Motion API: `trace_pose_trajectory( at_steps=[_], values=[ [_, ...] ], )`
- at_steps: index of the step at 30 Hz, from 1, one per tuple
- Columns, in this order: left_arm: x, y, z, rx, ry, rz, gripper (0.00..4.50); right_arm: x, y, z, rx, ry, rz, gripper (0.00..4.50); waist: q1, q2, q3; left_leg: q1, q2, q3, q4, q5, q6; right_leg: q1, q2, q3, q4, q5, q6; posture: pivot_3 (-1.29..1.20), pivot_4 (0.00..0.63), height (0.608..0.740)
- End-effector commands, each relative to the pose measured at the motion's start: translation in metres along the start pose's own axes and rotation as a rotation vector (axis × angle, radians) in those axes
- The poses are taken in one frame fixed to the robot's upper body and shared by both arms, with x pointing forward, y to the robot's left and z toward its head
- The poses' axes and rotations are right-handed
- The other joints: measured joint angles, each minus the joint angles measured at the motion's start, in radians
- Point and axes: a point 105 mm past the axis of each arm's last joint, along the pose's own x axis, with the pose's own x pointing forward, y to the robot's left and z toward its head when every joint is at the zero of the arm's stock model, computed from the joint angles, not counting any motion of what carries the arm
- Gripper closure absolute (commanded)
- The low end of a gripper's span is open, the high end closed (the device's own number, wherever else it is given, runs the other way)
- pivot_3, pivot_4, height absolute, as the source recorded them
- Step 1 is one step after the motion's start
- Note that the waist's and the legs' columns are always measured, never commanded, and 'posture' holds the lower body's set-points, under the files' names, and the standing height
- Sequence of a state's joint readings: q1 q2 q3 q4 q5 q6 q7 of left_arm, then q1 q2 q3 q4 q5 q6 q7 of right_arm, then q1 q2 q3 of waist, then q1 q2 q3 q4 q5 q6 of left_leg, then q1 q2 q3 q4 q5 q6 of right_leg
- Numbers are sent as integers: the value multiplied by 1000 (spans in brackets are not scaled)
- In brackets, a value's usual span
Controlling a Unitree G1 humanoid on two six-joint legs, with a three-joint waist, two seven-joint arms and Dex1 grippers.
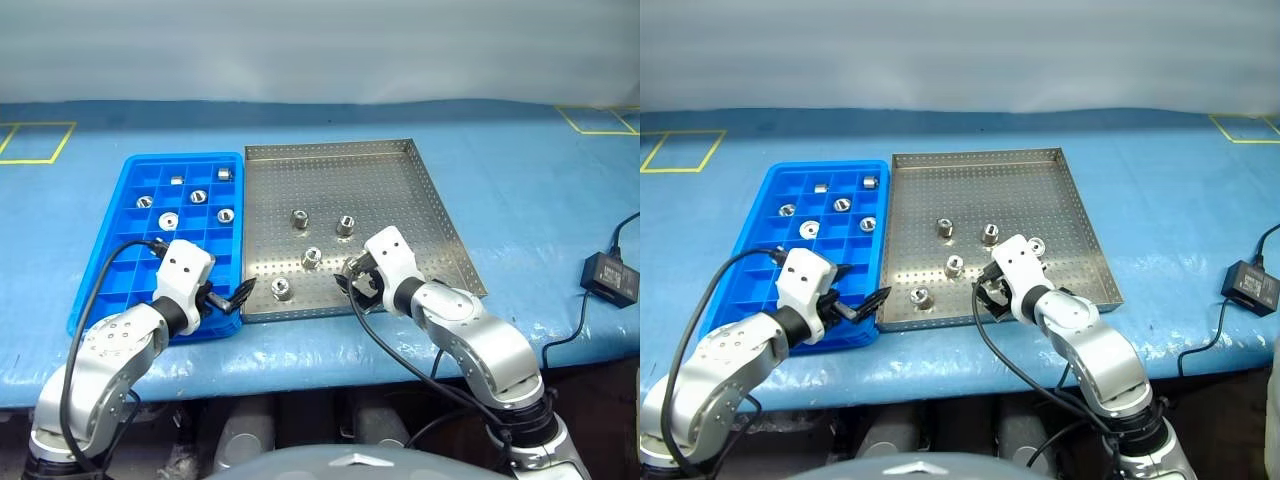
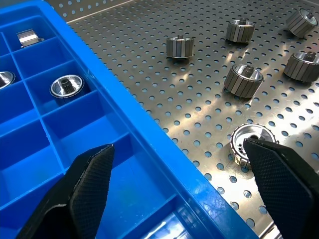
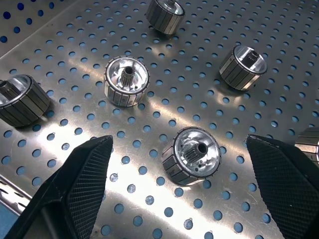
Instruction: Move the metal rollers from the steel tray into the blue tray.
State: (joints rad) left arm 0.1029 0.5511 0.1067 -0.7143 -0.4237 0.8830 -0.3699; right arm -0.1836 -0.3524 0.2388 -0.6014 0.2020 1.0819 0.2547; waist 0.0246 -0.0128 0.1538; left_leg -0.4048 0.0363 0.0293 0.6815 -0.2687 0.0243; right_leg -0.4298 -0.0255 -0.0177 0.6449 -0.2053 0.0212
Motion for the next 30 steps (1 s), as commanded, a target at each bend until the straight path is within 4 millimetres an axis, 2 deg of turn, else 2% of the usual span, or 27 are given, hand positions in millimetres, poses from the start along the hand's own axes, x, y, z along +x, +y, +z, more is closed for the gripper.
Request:
trace_pose_trajectory(
  at_steps=[1,7,11,17,21,26,30],
  values=[
    [-4,-3,22,38,-90,-11,0,-4,0,9,-8,-41,-12,13,-1,0,0,0,0,0,0,0,0,0,0,0,0,0,0,71,150,740],
    [1,-4,31,39,-115,-35,0,-7,4,12,-3,-66,-7,13,-6,0,0,0,0,0,0,0,0,0,0,0,0,0,0,37,150,740],
    [18,2,46,7,-143,-21,0,-9,4,14,1,-81,-16,13,-6,0,0,0,0,0,0,0,0,0,0,0,0,1,1,15,150,740],
    [78,14,77,3,-143,10,0,-11,7,19,8,-116,-17,13,-12,-1,0,1,-8,0,2,1,2,2,1,2,0,2,4,-15,150,740],
    [120,14,86,43,-109,-15,0,-12,8,21,7,-137,-27,13,-23,-1,0,1,-9,2,2,0,3,2,0,5,-1,6,9,-49,150,740],
    [160,16,81,97,-43,5,0,-15,10,21,10,-146,-41,13,-41,-1,0,0,-10,2,1,0,4,1,0,6,-1,6,9,-94,150,740],
    [177,15,70,102,-9,9,0,-17,10,19,18,-144,-60,13,-58,-1,0,-1,-9,3,1,-1,5,0,0,6,-2,6,9,-116,150,740]
  ],
)
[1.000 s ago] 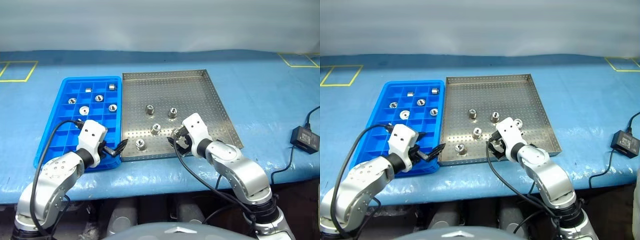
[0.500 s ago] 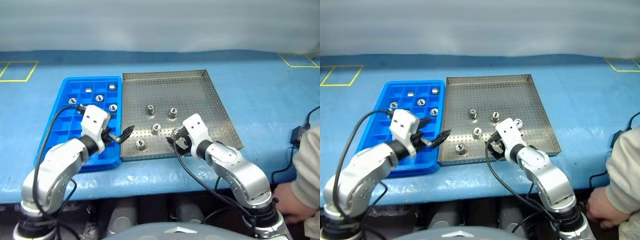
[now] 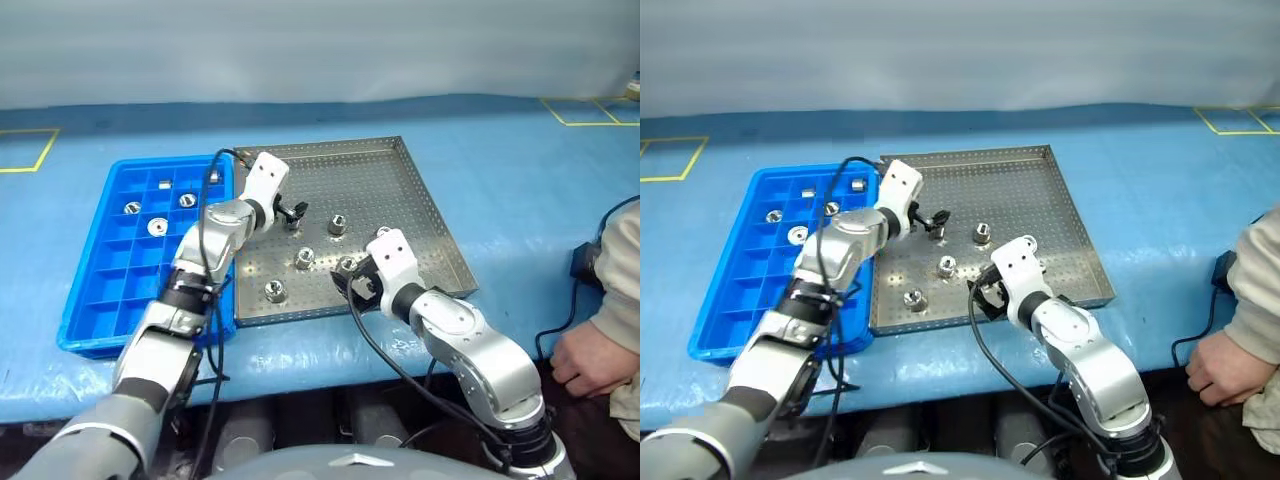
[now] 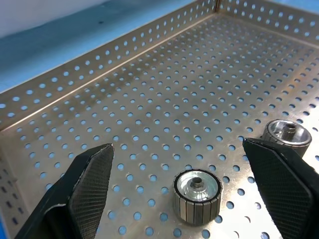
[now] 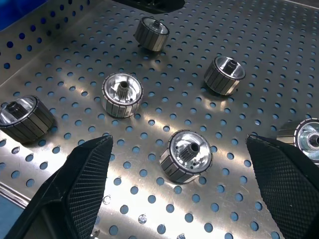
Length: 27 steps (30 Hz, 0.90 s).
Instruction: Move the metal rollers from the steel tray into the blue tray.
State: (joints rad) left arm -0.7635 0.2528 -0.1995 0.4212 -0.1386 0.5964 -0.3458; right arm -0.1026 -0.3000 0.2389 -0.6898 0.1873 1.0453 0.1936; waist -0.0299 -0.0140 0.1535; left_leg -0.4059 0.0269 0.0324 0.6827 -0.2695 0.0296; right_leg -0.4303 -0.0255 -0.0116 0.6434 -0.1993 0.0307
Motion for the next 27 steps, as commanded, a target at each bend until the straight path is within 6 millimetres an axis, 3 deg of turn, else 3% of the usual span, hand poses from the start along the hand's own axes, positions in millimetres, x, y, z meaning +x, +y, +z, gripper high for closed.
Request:
trace_pose_trajectory(
  at_steps=[1,7,16,18,21,27],
  values=[
    [11,2,2,49,-10,16,0,-7,1,14,-15,-69,-21,13,-7,0,0,0,0,0,0,0,0,0,0,0,0,0,0,-127,150,740],
    [22,4,-22,13,59,34,0,-7,3,13,-8,-70,-27,13,-14,0,0,0,0,0,0,0,0,0,0,0,0,0,1,-140,150,740],
    [7,9,-30,54,108,-2,2744,-6,3,13,1,-68,-35,0,-35,0,0,0,0,1,1,0,0,0,0,1,1,1,3,-125,150,740],
    [-5,9,-22,52,77,-21,2743,-4,4,14,1,-69,-27,0,-40,0,0,1,1,1,1,0,0,0,0,2,2,1,3,-89,150,740],
    [-33,18,7,-23,-69,19,2743,0,8,17,-8,-75,1,0,-36,0,0,1,5,1,0,0,0,-1,0,3,2,2,2,-59,150,740],
    [-100,53,38,-114,-338,293,2743,10,19,29,-34,-108,74,0,-18,0,0,0,5,1,1,0,0,0,-2,3,1,4,1,21,150,740]
  ],
)
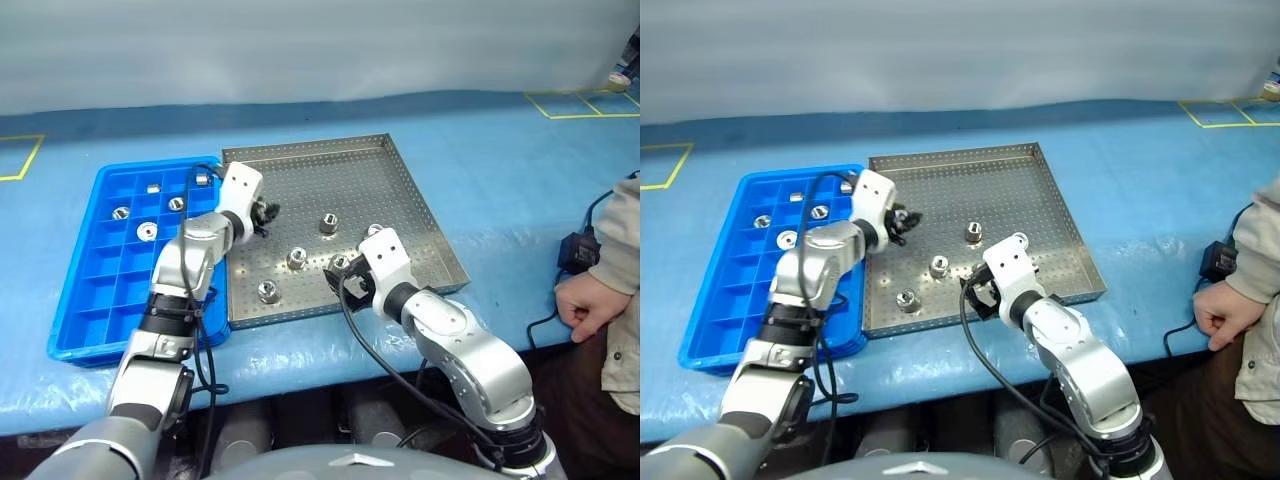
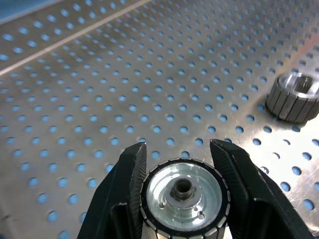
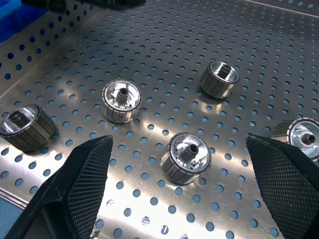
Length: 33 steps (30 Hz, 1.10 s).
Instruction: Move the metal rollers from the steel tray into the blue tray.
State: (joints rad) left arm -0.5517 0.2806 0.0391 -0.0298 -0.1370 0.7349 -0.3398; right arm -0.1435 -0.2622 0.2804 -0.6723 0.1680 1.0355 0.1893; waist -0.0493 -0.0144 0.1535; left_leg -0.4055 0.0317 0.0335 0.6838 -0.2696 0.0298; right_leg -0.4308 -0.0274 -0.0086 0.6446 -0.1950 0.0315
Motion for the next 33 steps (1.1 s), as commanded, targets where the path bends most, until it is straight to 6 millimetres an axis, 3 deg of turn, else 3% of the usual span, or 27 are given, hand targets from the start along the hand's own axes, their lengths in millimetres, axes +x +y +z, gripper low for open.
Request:
trace_pose_trajectory(
  at_steps=[1,6,11,19,25,30,33],
  values=[
    [-42,28,35,-12,-205,198,2743,5,9,20,-27,-79,57,0,2,0,0,0,0,0,0,0,0,0,0,0,0,0,0,34,150,740],
    [-97,68,21,30,-239,527,2743,17,24,32,-53,-120,137,0,32,0,0,2,0,0,-1,0,0,1,0,1,1,0,-1,92,150,740],
    [-120,94,-7,66,-161,701,2743,25,38,37,-69,-137,206,0,77,-3,-1,3,-2,0,0,0,0,3,0,-1,0,0,-1,143,150,740],
    [-120,123,-41,24,-62,780,2743,26,43,37,-85,-141,234,0,97,-5,-2,3,-3,-1,0,1,0,3,-1,-2,0,-2,-5,138,150,740],
    [-115,129,-59,20,26,787,2743,23,40,33,-67,-135,204,0,88,-5,-2,2,-3,-1,0,1,0,3,-1,-3,0,-1,-4,85,150,740],
    [-116,117,-36,-4,-66,742,1068,18,33,29,-49,-130,160,0,81,-6,-2,2,-2,-1,0,1,0,3,-2,-2,0,-2,-5,48,150,740],
    [-106,74,19,16,-295,460,112,13,26,27,-39,-126,129,0,81,-7,-2,2,-2,-1,0,1,0,3,-3,-3,0,-2,-5,43,150,740]
  ],
)
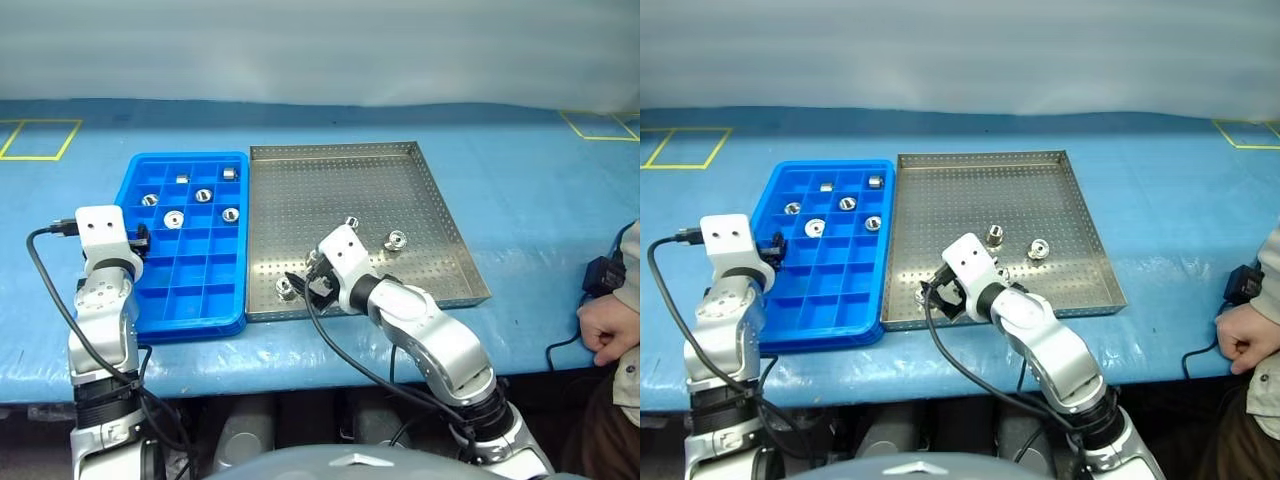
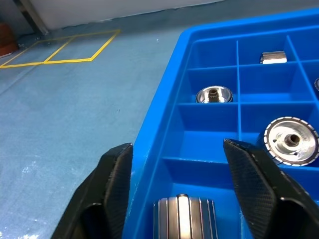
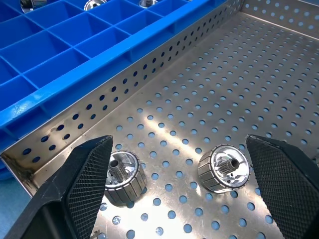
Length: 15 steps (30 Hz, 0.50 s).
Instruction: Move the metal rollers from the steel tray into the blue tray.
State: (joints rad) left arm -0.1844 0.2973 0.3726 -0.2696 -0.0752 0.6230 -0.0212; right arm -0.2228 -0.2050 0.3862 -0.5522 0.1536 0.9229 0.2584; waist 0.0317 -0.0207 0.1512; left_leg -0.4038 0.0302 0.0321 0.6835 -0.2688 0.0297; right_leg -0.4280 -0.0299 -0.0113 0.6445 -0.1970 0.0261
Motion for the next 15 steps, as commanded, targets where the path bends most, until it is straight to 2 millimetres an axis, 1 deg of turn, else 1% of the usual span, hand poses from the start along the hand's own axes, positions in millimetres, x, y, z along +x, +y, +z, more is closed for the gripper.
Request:
trace_pose_trajectory(
  at_steps=[1,3,5,6,7,9,11,15],
  values=[
    [-27,-51,80,-61,-309,-343,112,-12,-9,12,-12,-53,-47,0,0,0,0,0,0,0,0,0,0,0,-1,0,0,0,-1,43,150,740],
    [-38,-73,93,-98,-335,-514,112,-16,-14,11,-12,-48,-61,0,-2,0,0,0,-1,0,0,0,0,0,-1,0,0,-1,-1,43,150,740],
    [-47,-95,96,-107,-321,-683,112,-21,-20,8,-10,-38,-81,0,-6,0,0,0,-1,1,0,0,0,0,-1,0,0,-1,-1,37,150,740],
    [-52,-110,94,-86,-294,-786,112,-24,-24,5,-14,-25,-96,0,-11,0,0,1,-1,1,0,0,0,1,0,1,0,-1,-1,32,150,740],
    [-56,-123,88,-68,-255,-866,112,-26,-28,2,-19,-11,-110,0,-15,0,0,2,-1,1,0,0,0,1,0,1,0,-1,-1,22,150,740],
    [-62,-142,74,-41,-159,-984,112,-32,-33,-3,-18,8,-131,0,-20,0,0,2,-2,1,0,0,0,1,1,1,0,-1,-1,9,150,740],
    [-63,-156,58,8,-70,-1050,112,-37,-35,-7,-15,24,-145,0,-25,0,0,2,-2,1,0,0,0,1,2,1,1,-4,3,-11,150,740],
    [-63,-182,28,94,60,-1127,112,-45,-37,-16,0,53,-178,0,-39,0,0,2,-2,1,0,0,0,1,4,1,1,-4,3,-50,150,740]
  ],
)
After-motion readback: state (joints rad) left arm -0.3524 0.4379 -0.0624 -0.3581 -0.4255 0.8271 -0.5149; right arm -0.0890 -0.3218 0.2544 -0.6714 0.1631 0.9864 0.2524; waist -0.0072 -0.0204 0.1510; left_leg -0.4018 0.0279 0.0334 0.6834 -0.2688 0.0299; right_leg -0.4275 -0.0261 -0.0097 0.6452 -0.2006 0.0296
